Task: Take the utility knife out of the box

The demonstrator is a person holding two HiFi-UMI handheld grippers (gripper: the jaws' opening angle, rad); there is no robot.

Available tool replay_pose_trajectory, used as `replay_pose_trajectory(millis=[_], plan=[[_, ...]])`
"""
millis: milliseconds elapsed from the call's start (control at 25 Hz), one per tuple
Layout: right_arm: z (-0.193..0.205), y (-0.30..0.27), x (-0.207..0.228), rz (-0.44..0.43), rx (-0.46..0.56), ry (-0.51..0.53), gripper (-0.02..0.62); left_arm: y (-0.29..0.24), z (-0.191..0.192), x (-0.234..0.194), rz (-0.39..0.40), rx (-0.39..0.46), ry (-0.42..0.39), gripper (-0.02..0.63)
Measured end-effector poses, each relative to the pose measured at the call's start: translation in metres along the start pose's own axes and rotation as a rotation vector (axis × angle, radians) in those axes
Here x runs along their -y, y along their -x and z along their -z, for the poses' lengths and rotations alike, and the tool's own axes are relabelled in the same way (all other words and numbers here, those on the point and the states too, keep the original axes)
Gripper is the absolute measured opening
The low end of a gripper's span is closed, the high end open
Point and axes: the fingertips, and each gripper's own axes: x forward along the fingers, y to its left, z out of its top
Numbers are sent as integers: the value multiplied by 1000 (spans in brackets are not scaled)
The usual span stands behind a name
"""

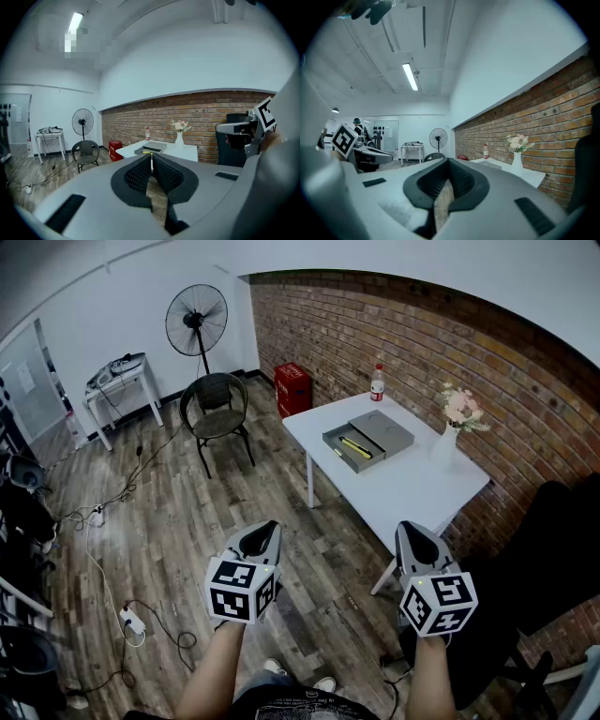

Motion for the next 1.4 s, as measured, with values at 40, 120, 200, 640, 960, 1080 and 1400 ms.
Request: replay_pose_trajectory(millis=[40,120,200,640,960,1080,1400], plan=[[0,1,0,-3,1,-2,18,0,1,1,1,-1,0,32],[1,3,0,-9,1,-5,18,-1,2,4,2,-5,0,31],[3,4,0,-13,-1,-7,18,-1,4,7,5,-10,1,32],[10,-13,7,-7,-33,-7,18,-27,-2,5,43,14,19,34],[22,-59,17,38,-72,7,18,-81,-6,-20,101,23,28,42],[20,-83,22,67,-86,6,18,-108,-12,-33,146,10,35,107],[11,-145,23,139,-103,3,18,-171,-26,-76,227,-27,25,132]])
